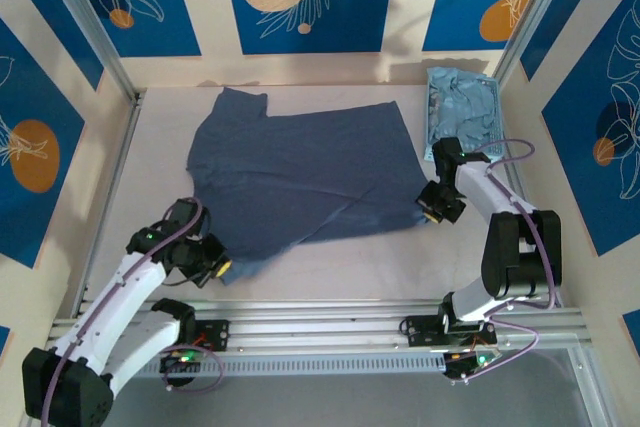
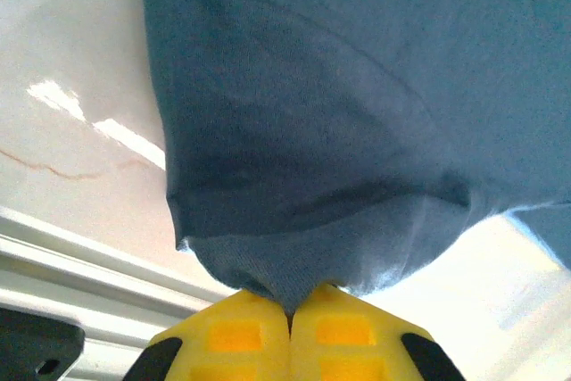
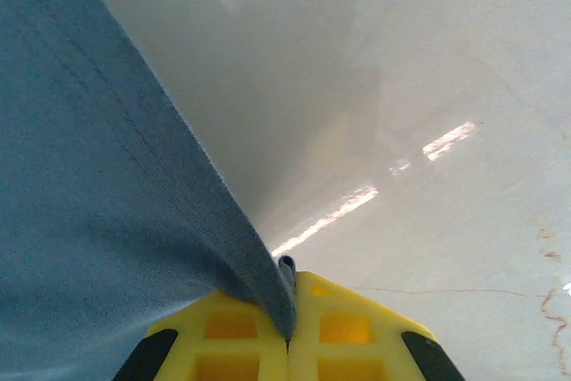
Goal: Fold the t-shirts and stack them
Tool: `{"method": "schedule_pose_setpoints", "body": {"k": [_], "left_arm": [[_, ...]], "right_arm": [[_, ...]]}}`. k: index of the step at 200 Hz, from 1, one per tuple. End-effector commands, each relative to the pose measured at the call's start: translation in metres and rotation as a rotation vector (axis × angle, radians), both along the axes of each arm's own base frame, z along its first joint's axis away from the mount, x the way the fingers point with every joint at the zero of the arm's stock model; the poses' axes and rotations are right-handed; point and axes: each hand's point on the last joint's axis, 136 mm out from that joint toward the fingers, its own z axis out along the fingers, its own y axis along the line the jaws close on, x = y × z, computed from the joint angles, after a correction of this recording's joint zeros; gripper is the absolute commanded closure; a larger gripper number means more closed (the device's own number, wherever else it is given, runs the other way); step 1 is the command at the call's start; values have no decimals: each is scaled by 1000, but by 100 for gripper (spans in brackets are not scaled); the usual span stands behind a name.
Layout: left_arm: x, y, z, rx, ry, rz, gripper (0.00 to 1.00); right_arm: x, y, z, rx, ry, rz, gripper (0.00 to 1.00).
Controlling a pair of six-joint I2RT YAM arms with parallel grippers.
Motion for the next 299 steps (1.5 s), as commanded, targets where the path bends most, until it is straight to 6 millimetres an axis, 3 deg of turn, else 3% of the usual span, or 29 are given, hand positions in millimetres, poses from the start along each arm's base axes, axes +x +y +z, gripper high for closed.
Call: {"method": "schedule_pose_setpoints", "body": {"k": [1,20,50,75,110,126,157,193,200,209,229,274,299], "left_arm": [[-10,-17,2,-89,50,-18,100],[-16,-10,5,-45,71,-37,100],[6,-7,26,-10,-44,-38,100],[13,5,30,90,-31,-70,100],[56,17,38,255,-75,-140,100],[68,21,31,311,-51,-174,100],[60,22,0,347,48,-249,100],[46,40,-13,440,56,-322,100],[45,38,-11,447,41,-349,87],[47,33,-2,463,0,-396,71],[47,11,21,481,-111,-547,59],[8,-73,17,326,-233,-962,57],[3,-92,-3,425,-203,-1136,57]], "right_arm": [[-8,-7,-4,-5,33,-43,100],[-2,-7,-1,-7,27,-35,100],[6,-9,5,-17,6,-26,100],[12,-10,9,-24,-8,-10,100],[18,0,14,-5,-25,33,100],[17,5,12,4,-14,45,100],[12,12,5,23,12,60,100],[10,21,-1,46,21,75,100],[10,23,-2,51,26,80,100],[9,24,-2,51,29,84,100],[8,24,-2,50,31,93,100],[11,23,0,42,25,105,100],[11,21,-1,43,27,103,100]]}}
